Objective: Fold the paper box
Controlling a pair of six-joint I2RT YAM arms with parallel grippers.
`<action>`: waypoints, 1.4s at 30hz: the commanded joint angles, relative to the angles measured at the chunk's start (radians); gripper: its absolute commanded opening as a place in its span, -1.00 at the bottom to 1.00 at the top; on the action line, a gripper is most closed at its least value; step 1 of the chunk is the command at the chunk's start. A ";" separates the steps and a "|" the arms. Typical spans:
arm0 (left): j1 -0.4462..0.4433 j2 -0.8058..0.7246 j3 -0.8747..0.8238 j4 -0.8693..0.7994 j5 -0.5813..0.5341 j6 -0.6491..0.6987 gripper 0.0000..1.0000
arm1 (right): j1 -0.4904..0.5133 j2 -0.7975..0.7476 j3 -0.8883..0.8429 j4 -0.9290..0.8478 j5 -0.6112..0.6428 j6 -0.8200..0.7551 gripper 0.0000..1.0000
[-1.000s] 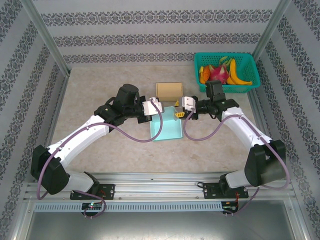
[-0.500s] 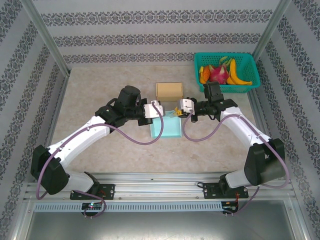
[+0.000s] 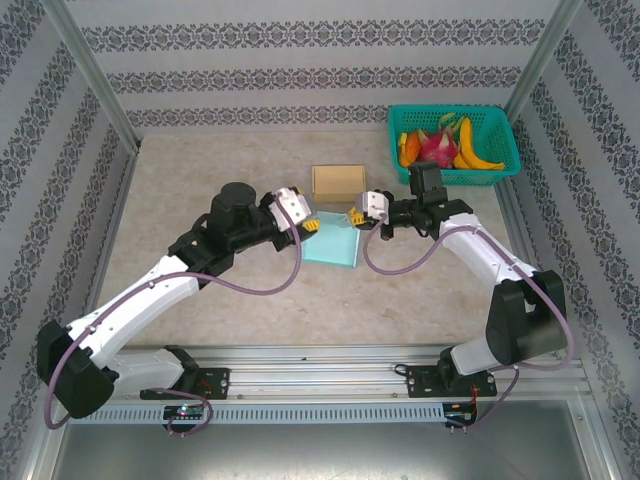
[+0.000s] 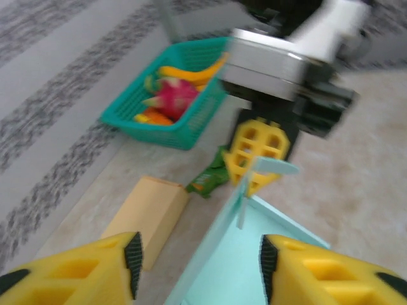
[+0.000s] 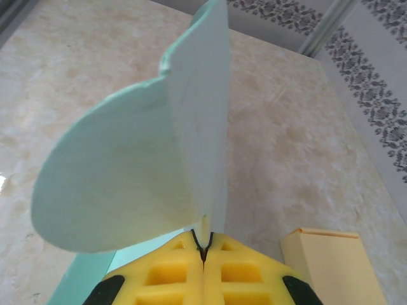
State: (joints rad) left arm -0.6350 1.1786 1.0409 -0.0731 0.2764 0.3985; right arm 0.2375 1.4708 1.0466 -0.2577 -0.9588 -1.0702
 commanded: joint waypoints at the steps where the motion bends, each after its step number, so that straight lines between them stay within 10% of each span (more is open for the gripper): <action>1: 0.003 -0.040 0.011 0.013 -0.283 -0.403 0.33 | -0.002 0.009 -0.038 0.126 -0.040 0.048 -1.00; 4: 0.085 -0.020 0.034 -0.137 -0.459 -0.722 0.94 | 0.004 0.023 -0.060 0.179 -0.041 0.061 -1.00; 12: 0.426 0.239 0.152 -0.300 -0.022 -1.144 1.00 | 0.024 0.053 -0.080 0.227 -0.054 0.060 -1.00; 21: 0.391 0.375 0.188 -0.219 0.099 -1.373 1.00 | 0.024 0.085 -0.072 0.217 -0.065 0.042 -1.00; 42: 0.206 0.475 0.261 -0.231 0.063 -1.405 0.78 | 0.037 0.088 -0.080 0.218 -0.034 0.045 -1.00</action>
State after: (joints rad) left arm -0.4007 1.6455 1.2613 -0.3080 0.3267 -0.9920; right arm 0.2600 1.5551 0.9768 -0.0547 -0.9592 -1.0195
